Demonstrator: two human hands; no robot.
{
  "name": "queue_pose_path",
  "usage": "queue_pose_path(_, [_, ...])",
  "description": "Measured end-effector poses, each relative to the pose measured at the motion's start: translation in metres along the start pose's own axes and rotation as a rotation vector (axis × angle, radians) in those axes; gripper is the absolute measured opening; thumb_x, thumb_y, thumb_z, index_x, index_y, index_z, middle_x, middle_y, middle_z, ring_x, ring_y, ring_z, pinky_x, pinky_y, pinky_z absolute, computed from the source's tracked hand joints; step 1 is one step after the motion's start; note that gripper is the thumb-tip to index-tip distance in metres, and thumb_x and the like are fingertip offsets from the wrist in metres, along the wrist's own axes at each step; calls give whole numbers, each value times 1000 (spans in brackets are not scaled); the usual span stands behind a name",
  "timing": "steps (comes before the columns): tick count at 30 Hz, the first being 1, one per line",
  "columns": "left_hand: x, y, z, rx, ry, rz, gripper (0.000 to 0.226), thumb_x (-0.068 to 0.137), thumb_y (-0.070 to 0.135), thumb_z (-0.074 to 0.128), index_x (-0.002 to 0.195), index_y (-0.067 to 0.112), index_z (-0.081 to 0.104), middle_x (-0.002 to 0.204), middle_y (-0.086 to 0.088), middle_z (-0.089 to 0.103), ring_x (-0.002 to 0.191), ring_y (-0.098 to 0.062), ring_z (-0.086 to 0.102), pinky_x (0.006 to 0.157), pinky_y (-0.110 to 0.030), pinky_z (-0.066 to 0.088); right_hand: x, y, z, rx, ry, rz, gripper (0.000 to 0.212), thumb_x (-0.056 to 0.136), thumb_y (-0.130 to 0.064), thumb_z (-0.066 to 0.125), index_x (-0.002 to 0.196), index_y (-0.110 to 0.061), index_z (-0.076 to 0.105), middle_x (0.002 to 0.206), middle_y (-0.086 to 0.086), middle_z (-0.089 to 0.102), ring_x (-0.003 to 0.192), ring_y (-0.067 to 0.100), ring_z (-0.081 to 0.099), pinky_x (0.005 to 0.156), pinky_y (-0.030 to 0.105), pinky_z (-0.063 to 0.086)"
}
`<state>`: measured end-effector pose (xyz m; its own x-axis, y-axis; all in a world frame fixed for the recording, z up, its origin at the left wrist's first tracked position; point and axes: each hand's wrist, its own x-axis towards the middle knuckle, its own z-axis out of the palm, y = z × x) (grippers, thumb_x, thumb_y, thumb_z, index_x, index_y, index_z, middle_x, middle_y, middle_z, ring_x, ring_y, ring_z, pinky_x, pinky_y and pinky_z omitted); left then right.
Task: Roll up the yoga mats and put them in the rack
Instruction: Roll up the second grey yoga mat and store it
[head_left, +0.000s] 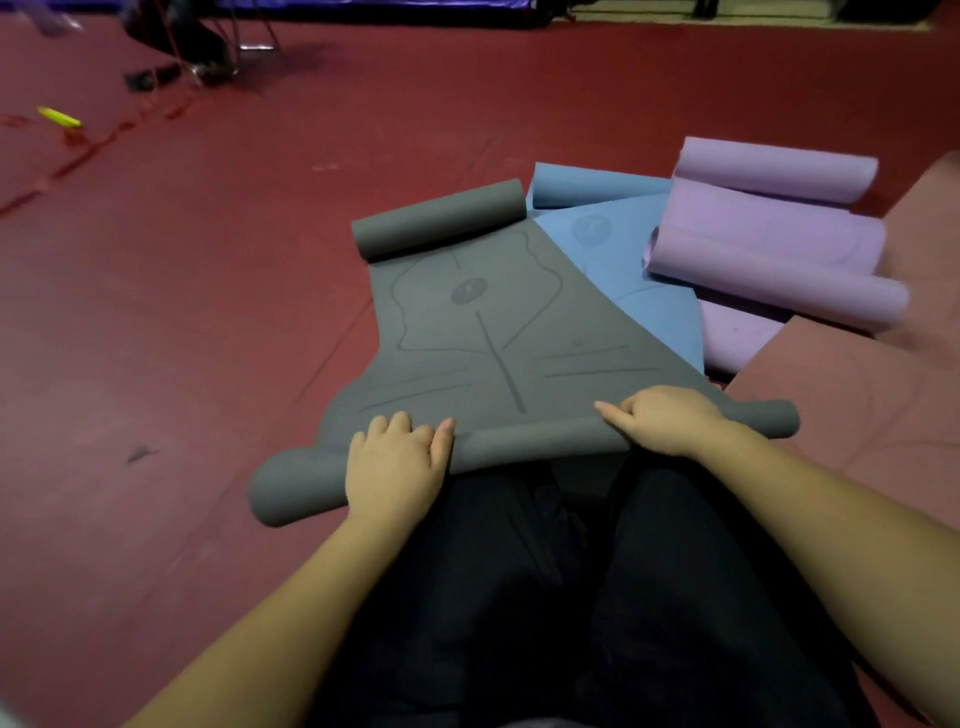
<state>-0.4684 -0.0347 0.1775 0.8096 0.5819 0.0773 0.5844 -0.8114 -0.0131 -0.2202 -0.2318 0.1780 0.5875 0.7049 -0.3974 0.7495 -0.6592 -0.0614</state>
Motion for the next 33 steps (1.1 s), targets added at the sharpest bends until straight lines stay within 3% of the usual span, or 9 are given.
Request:
queue_pose_path(3, [21,1,-11,-26,-108,-56,58,104,47,23,97,16,72,98,-12,71,95,-35,65,77,-37,47,1,-2,-14,27,-64,27,72,99,-64,17,116,-18,70,127,12,63,117,29,57,94,35,42])
queue_pose_path(6, [46,-11,-23,-38,-275,-11,42,104,31,27,126,11,57,113,-19,64,104,-38,62,74,-39,40,1,2,-40,83,-136,63,73,102,-59,19,134,-6,57,144,19,50,131,30,48,105,34,34])
queue_pose_path(11, [52,-9,-18,-62,-620,14,39,107,23,32,135,5,53,144,-20,50,129,-35,50,105,-37,39,2,4,-37,78,-299,75,63,104,-50,26,143,-4,46,154,16,38,140,27,38,111,33,27])
queue_pose_path(16, [49,-14,0,23,-693,134,43,95,16,46,136,23,51,134,-11,56,119,-34,56,101,-47,46,8,1,-23,50,-336,14,54,105,-46,25,146,-15,45,154,7,40,140,24,38,111,31,25])
queue_pose_path(19, [43,-6,-3,-65,-627,13,49,94,9,46,142,21,46,135,-12,50,122,-35,53,100,-49,47,10,2,-20,65,-333,-15,49,105,-44,28,138,-18,53,148,6,48,134,23,44,106,30,30])
queue_pose_path(22, [45,-3,6,-61,-546,-3,44,94,10,46,138,15,50,132,-13,50,119,-35,52,93,-43,48,13,6,-9,42,-134,-45,45,102,-50,34,109,-20,68,124,7,65,114,27,57,91,32,42])
queue_pose_path(26, [40,-2,12,-222,-351,-108,31,99,27,42,95,11,68,108,-15,65,99,-34,59,70,-33,38,10,9,0,-31,50,-31,51,100,-57,33,69,-24,56,88,6,66,95,29,61,71,32,39])
queue_pose_path(29, [28,4,7,-206,-120,-59,45,102,37,43,79,9,70,88,-16,68,86,-36,63,63,-35,37,13,9,0,-64,46,-17,53,99,-60,31,74,-25,61,93,8,68,97,30,61,75,34,43])
queue_pose_path(33, [14,5,4,-132,88,86,50,95,46,40,56,15,49,56,-12,58,55,-36,58,48,-36,42,20,8,-2,-69,12,-24,57,100,-60,31,103,-21,72,110,10,69,104,30,60,84,35,46])
